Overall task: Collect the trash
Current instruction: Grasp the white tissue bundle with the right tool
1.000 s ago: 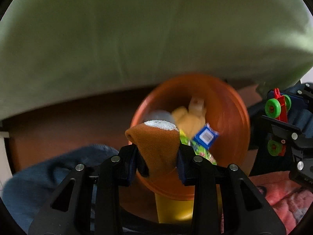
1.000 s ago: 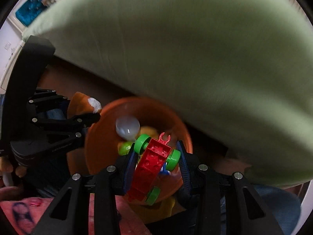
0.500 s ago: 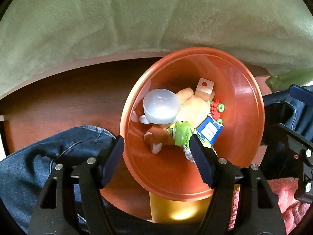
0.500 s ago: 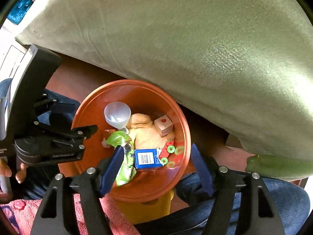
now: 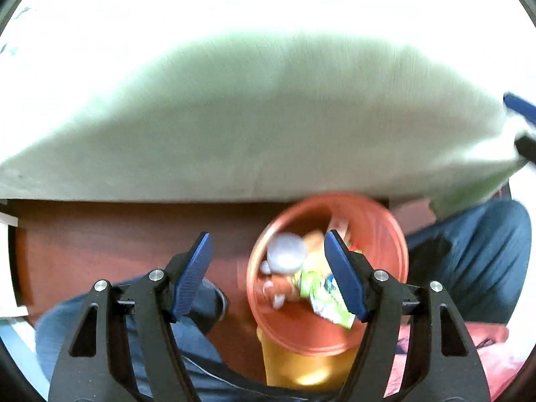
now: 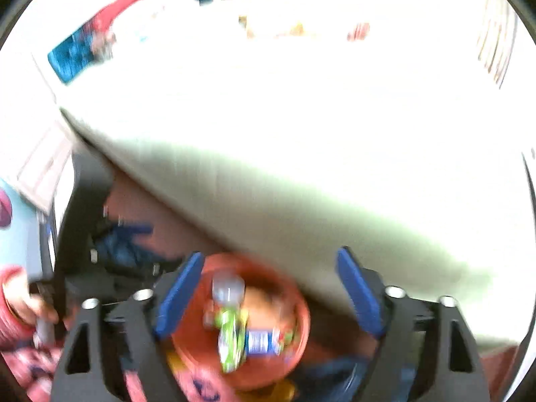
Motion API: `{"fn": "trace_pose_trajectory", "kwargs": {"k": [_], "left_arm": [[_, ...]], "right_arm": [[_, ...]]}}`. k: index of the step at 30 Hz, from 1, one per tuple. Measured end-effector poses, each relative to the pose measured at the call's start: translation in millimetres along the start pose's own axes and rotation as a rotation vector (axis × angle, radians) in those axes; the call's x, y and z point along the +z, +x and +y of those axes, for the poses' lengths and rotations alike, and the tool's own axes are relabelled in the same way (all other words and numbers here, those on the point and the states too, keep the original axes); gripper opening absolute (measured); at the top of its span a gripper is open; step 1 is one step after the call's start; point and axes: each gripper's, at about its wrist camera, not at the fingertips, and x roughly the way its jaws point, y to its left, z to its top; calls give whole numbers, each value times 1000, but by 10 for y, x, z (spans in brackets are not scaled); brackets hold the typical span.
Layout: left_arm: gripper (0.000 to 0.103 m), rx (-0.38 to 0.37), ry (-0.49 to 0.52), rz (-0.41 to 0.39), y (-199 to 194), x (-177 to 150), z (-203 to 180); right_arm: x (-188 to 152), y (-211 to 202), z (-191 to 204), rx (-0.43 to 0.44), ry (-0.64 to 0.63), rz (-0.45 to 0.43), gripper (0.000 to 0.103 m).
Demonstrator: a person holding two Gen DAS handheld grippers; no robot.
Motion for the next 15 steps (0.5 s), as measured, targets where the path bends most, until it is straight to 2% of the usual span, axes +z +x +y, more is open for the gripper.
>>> {"fn": "trace_pose_trajectory", "kwargs": {"k": [3, 7, 12, 15], "left_arm": [[68, -7, -25, -64, -230, 114, 90], [68, 11, -42, -137, -460, 239, 168], [68, 24, -61, -198, -608, 470, 267], [68, 42, -53, -250, -731, 707, 252]], "right_arm": [[466, -82, -241, -89, 4, -110, 91], [978, 27, -546, -148, 55, -157, 92], [1619, 421, -826, -229, 108, -109, 92], [1783, 682, -899, -263, 129, -49, 92]]}}
